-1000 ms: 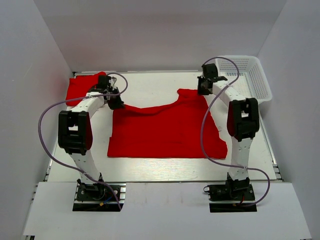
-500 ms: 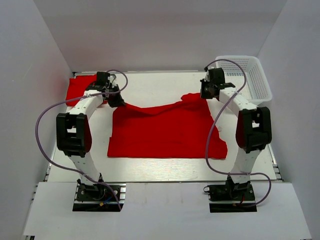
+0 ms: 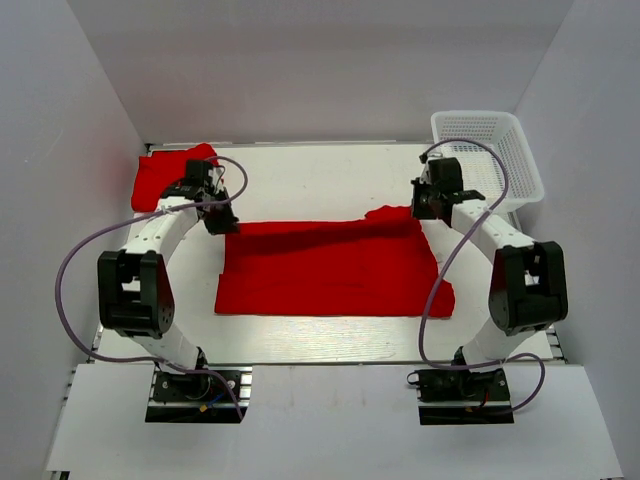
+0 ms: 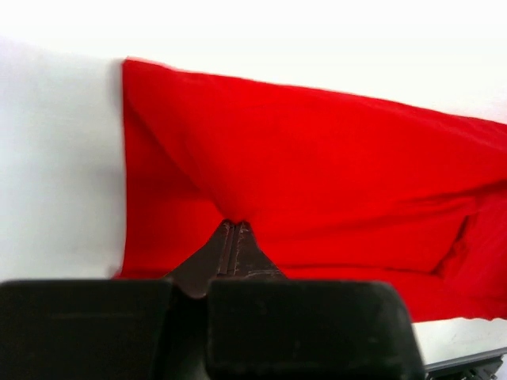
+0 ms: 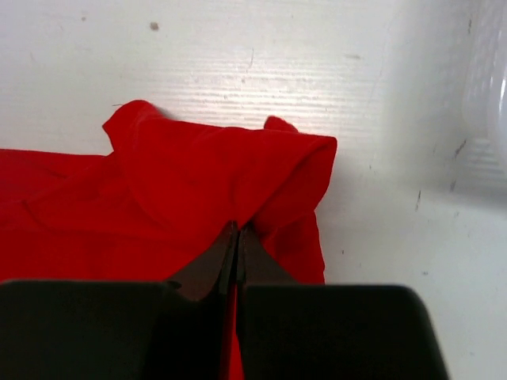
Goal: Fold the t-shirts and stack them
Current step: Fold the other side of the tshirt into a rectangle
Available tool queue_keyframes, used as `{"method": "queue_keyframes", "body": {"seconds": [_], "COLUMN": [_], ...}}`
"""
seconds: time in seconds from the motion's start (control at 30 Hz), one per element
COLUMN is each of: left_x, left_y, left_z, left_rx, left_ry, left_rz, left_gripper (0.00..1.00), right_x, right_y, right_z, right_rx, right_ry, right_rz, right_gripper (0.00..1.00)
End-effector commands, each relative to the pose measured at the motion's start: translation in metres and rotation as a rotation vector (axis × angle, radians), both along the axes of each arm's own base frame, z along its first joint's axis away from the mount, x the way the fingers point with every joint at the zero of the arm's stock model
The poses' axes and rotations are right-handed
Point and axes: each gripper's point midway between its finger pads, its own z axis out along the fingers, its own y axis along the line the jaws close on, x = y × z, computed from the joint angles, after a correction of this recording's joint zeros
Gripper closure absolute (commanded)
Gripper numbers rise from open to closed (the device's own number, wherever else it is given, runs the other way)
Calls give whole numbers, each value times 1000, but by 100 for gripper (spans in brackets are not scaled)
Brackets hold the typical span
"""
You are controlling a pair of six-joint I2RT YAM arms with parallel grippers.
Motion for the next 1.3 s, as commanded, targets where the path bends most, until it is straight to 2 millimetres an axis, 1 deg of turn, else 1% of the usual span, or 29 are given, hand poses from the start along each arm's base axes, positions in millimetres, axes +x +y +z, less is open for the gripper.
{"method": "queue_keyframes", "body": {"seconds": [0.0,0.03,0.07,0.1,0.13,0.17,0.2,0.23,0.27,0.3,0.4,0.43,0.47,0.5,0.53,0.63,0.7,0.83,0.9,0.93,0.97,1.0,1.03,1.07,1.1,1.13,1.17,1.2,1.27], "left_x": [-17,-22,-26,-35,-37,-40,-45,-44,-51,-51,-54,-54,-54,-54,-56,-57,-57,-67,-69,-76,-85,-89,-95,-100,-111,-114,-117,-118,-111], "left_y": [13,13,15,17,21,22,22,22,23,23,24,26,28,28,28,30,32,36,36,37,37,39,39,43,45,48,52,54,55], "left_z": [13,9,8,1,2,-2,-4,0,-8,-5,-9,-10,-10,-10,-13,-18,-18,-28,-26,-31,-35,-35,-36,-35,-36,-30,-27,-20,-5], "left_rx": [44,41,50,64,84,86,86,85,88,87,96,105,115,115,116,125,134,156,157,160,159,169,168,187,202,209,228,239,236], "left_ry": [-25,-4,5,41,39,53,59,47,71,61,72,71,71,71,80,88,87,124,126,151,184,200,226,241,285,274,272,269,218], "left_rz": [29,37,41,46,57,57,57,57,56,57,60,65,70,71,70,74,79,85,85,83,91,93,103,109,119,135,153,158,175], "left_gripper": [100,100,100,100,100,100,100,100,100,100,100,100,100,100,100,100,100,100,100,100,93,70,55,42,23,0,0,0,0], "right_x": [-7,-11,-14,-23,-27,-30,-39,-43,-50,-55,-68,-73,-77,-81,-90,-104,-111,-125,-132,-137,-147,-153,-161,-175,-179,-184,-186,-196,-194], "right_y": [-13,-13,-14,-14,-15,-16,-19,-20,-19,-18,-13,-13,-7,-5,-5,-4,-3,-4,-1,0,-1,-3,-5,-8,-10,-16,-17,-21,-23], "right_z": [21,28,28,17,24,24,14,20,15,14,10,3,7,4,-6,-16,-16,-29,-35,-39,-44,-47,-53,-57,-55,-57,-52,-50,-36], "right_rx": [-14,-7,-5,-4,-1,1,-2,3,7,14,52,54,89,100,107,129,136,140,161,167,172,170,164,160,158,136,139,130,124], "right_ry": [-71,-86,-83,-56,-74,-72,-43,-59,-43,-43,-27,-8,-12,-2,26,55,61,100,131,154,183,205,230,280,283,292,283,302,273], "right_rz": [-31,-31,-34,-34,-35,-41,-50,-53,-48,-44,-33,-35,-10,-10,-11,-18,-12,-14,-19,-20,-33,-42,-52,-77,-90,-112,-125,-135,-141], "right_gripper": [100,100,100,100,100,100,100,100,100,100,100,100,100,100,100,100,100,100,100,98,95,95,94,91,81,68,51,12,10]}}
